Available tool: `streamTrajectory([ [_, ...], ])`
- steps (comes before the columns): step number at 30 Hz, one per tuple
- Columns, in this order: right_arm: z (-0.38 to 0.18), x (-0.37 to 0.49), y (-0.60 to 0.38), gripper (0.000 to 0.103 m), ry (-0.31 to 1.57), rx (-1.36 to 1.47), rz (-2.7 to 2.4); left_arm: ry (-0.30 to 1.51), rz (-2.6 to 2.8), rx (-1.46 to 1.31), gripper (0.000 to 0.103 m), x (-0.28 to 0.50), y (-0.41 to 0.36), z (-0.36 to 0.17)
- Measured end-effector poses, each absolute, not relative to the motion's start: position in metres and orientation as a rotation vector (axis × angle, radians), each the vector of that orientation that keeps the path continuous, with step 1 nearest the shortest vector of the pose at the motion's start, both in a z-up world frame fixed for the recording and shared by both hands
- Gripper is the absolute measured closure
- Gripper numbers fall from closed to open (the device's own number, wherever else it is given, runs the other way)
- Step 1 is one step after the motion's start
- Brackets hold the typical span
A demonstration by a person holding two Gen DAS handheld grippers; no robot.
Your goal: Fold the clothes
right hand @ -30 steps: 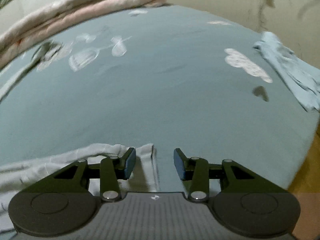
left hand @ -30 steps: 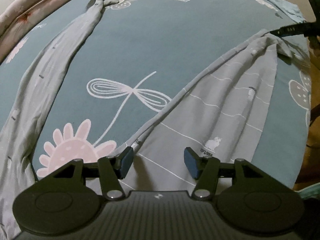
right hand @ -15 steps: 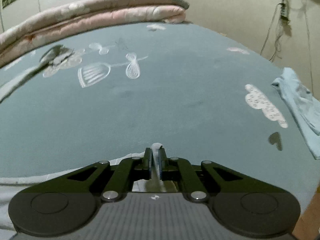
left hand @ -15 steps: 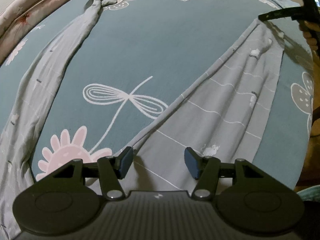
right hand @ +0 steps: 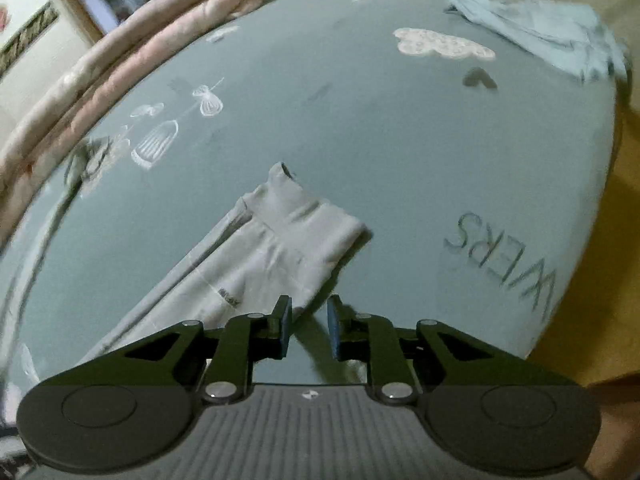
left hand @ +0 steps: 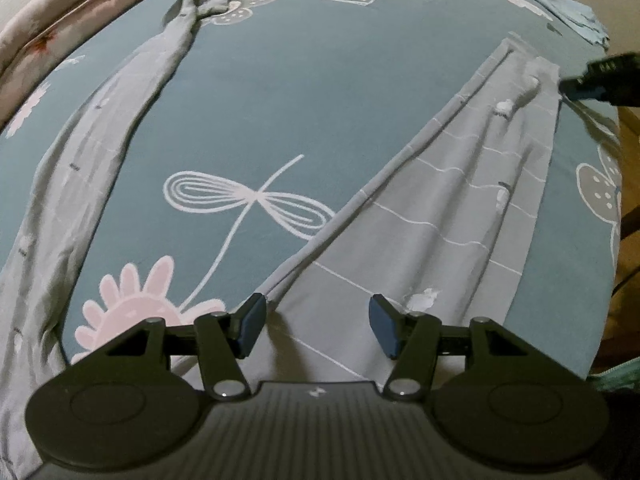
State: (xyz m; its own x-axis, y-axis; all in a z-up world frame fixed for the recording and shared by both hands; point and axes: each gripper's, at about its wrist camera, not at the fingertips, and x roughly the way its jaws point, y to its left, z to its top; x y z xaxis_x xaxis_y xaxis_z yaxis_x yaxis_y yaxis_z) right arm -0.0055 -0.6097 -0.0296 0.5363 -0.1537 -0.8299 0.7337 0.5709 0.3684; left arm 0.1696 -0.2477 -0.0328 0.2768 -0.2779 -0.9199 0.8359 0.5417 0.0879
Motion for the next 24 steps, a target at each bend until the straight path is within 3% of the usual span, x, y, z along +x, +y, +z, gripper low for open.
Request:
streamTrajectory([
  [3, -0.035, -0.001, -0.614, 0.078, 0.776, 0.853, -0.630, 1.030, -0.832, 0.650, 0.045, 0.169, -0.248, -0.033],
  [4, -0.036, 0.005, -0.615, 0.082, 0.772, 0.844, -0.637, 1.029, -0.836, 0.648, 0.045, 0.168, -0.247, -0.033],
  [5, -0.035, 0.010, -0.614, 0.099, 0.782, 0.822, -0.649, 1.027, -0.836, 0.648, 0.045, 0.168, -0.246, -0.033],
  [7, -0.031, 0.017, -0.613, 0.101, 0.815, 0.763, -0.654, 1.022, -0.836, 0.649, 0.045, 0.167, -0.244, -0.032],
  [12, -0.016, 0.019, -0.621, 0.100, 0.838, 0.671, -0.652, 1.034, -0.833, 0.640, 0.040, 0.168, -0.238, -0.035],
  [16, -0.019, 0.021, -0.620, 0.089, 0.910, 0.657, -0.661, 1.018, -0.840, 0.661, 0.040, 0.163, -0.238, -0.035],
  [24, 0.003, 0.006, -0.567, 0.089, 0.880, 0.896, -0.535, 1.007, -0.853, 0.654, 0.040, 0.162, -0.229, -0.031],
])
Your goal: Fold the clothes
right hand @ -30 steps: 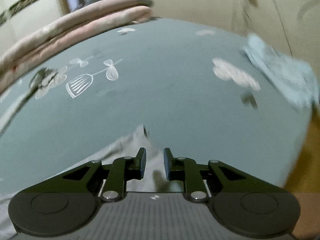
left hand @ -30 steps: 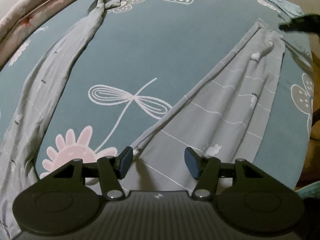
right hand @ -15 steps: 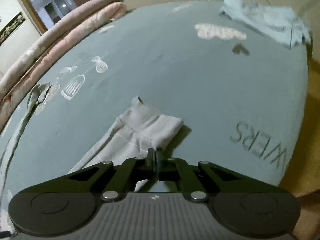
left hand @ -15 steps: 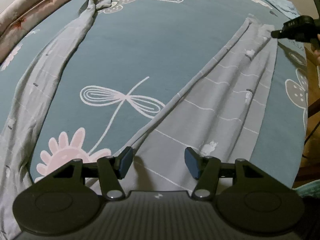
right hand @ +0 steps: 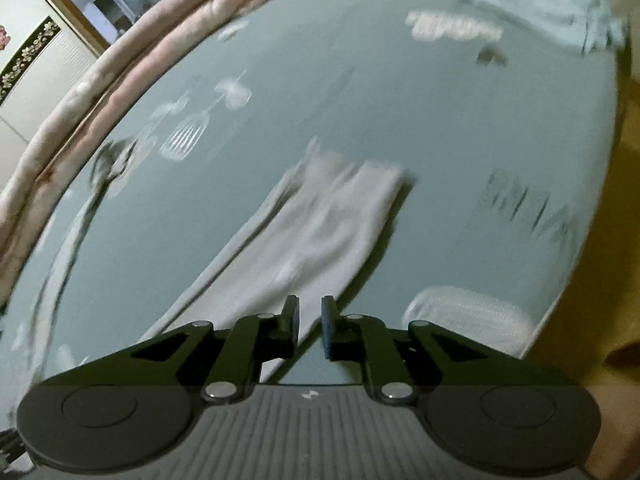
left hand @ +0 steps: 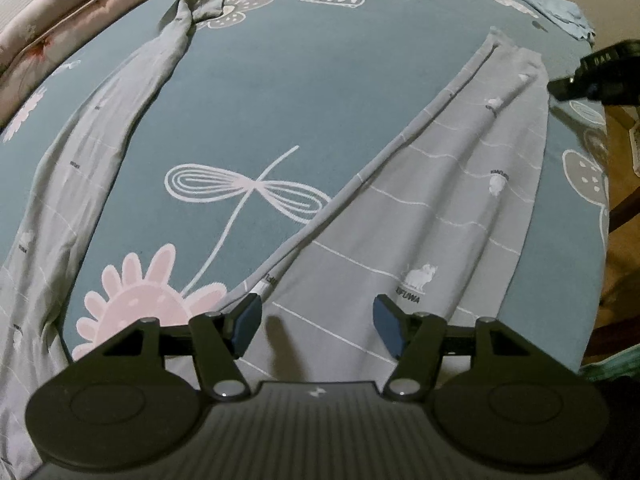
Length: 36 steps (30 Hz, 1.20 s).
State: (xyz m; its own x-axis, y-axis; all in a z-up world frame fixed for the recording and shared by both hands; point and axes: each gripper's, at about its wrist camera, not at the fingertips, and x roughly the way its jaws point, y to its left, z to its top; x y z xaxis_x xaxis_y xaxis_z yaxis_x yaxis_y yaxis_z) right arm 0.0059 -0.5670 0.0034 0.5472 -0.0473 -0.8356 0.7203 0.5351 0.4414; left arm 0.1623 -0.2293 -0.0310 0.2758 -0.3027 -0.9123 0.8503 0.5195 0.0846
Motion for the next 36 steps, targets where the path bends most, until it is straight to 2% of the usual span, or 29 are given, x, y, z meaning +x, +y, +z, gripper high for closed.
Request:
streamTrajectory([
  [5, -0.008, 0.014, -0.551, 0.089, 0.881, 1.004, -0.499, 1.011, -0.871, 0.664, 0.040, 0.160, -0.226, -0.033],
  [6, -0.009, 0.015, -0.549, 0.091, 0.874, 1.014, -0.497, 1.010, -0.871, 0.668, 0.040, 0.159, -0.225, -0.034],
  [7, -0.010, 0.017, -0.548, 0.102, 0.871, 1.019, -0.500, 1.009, -0.873, 0.672, 0.040, 0.159, -0.224, -0.035],
  [14, 0.001, 0.005, -0.547, 0.102, 0.940, 0.917, -0.613, 1.017, -0.889, 0.671, 0.040, 0.159, -0.211, -0.036],
  [15, 0.002, 0.002, -0.549, 0.102, 0.940, 0.935, -0.613, 1.016, -0.888, 0.673, 0.040, 0.159, -0.210, -0.037],
  [17, 0.005, -0.001, -0.548, 0.092, 0.930, 0.992, -0.563, 1.012, -0.883, 0.674, 0.040, 0.158, -0.206, -0.037],
  [23, -0.006, 0.007, -0.505, 0.087, 0.993, 1.123, -0.410, 1.000, -0.895, 0.644, 0.040, 0.155, -0.194, -0.034],
  [27, -0.013, 0.012, -0.494, 0.084, 0.935, 1.196, -0.399, 1.000, -0.899, 0.633, 0.040, 0.155, -0.186, -0.035],
  [28, -0.015, 0.013, -0.493, 0.084, 0.918, 1.214, -0.401, 0.998, -0.901, 0.631, 0.040, 0.155, -0.184, -0.035],
  [31, -0.015, 0.015, -0.490, 0.101, 0.908, 1.190, -0.444, 0.992, -0.908, 0.630, 0.040, 0.155, -0.179, -0.034],
  [36, -0.003, 0.005, -0.479, 0.102, 0.946, 1.099, -0.503, 0.990, -0.926, 0.626, 0.040, 0.154, -0.168, -0.035],
])
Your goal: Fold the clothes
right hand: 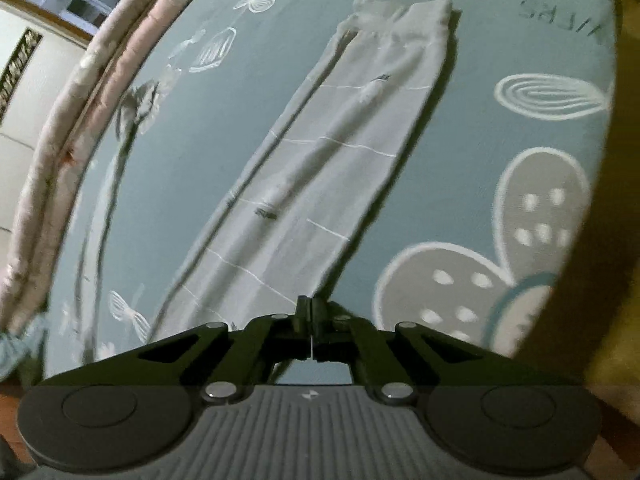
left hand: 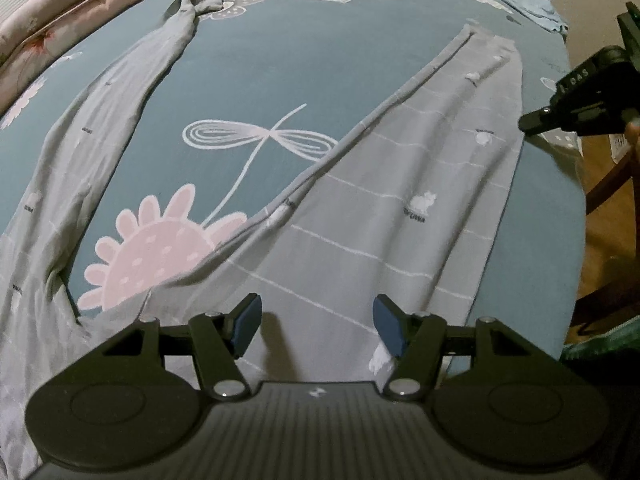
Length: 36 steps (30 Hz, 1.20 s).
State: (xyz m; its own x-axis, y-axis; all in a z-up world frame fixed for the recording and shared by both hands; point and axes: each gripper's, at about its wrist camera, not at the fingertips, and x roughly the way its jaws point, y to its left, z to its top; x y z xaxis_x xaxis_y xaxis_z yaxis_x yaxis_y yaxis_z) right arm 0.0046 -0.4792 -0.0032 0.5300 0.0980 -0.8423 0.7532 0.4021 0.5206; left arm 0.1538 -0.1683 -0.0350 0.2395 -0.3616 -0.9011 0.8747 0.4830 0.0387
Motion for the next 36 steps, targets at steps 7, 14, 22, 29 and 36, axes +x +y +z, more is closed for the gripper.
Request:
streamTrajectory([
  [7, 0.005, 0.004, -0.471, 0.093, 0.976, 1.056, -0.518, 0.974, -0.944, 0.630, 0.040, 0.151, -0.158, -0.036],
  [14, -0.004, 0.020, -0.431, 0.088, 1.029, 1.136, -0.385, 0.966, -0.951, 0.607, 0.040, 0.149, -0.142, -0.032],
  [22, -0.010, 0.024, -0.406, 0.081, 0.990, 1.194, -0.395, 0.954, -0.963, 0.597, 0.040, 0.149, -0.128, -0.031],
  [29, -0.003, 0.021, -0.398, 0.102, 1.050, 1.083, -0.443, 0.947, -0.973, 0.594, 0.040, 0.147, -0.117, -0.031],
  [36, 0.002, 0.007, -0.389, 0.093, 1.081, 1.139, -0.381, 0.932, -0.990, 0.588, 0.040, 0.146, -0.110, -0.030],
])
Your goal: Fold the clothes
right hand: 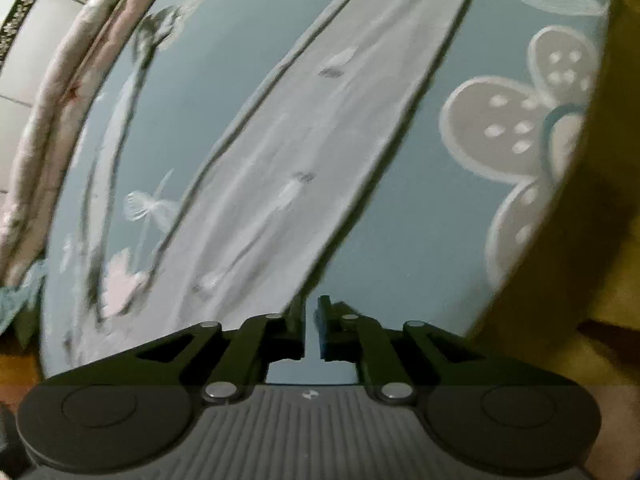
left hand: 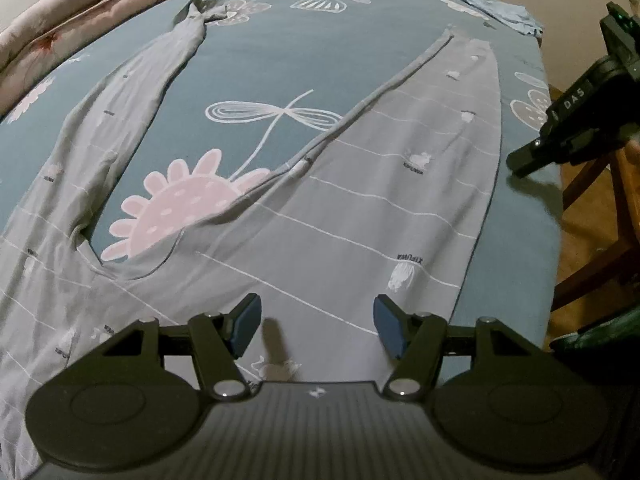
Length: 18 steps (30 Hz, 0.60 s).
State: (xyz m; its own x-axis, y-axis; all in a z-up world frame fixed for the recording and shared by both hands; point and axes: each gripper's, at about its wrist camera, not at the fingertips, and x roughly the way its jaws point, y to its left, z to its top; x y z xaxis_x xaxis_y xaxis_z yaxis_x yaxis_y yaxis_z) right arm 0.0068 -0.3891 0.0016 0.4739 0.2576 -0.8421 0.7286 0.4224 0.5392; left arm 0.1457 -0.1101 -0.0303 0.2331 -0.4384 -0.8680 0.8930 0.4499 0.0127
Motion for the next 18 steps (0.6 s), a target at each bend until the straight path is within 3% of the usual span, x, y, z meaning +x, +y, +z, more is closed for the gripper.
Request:
streamTrajectory([
  [7, -0.012, 0.027, -0.356, 0.088, 1.105, 1.182, -0.272, 0.923, -1.001, 0.577, 0.040, 0.145, -0.106, -0.029],
  [9, -0.011, 0.027, -0.355, 0.090, 1.094, 1.171, -0.279, 0.926, -1.004, 0.573, 0.040, 0.146, -0.104, -0.029],
  [10, -0.010, 0.027, -0.355, 0.102, 1.097, 1.149, -0.291, 0.928, -1.006, 0.571, 0.040, 0.146, -0.103, -0.029],
  [18, 0.002, 0.021, -0.355, 0.097, 1.161, 1.046, -0.302, 0.968, -1.019, 0.606, 0.040, 0.145, -0.095, -0.033],
])
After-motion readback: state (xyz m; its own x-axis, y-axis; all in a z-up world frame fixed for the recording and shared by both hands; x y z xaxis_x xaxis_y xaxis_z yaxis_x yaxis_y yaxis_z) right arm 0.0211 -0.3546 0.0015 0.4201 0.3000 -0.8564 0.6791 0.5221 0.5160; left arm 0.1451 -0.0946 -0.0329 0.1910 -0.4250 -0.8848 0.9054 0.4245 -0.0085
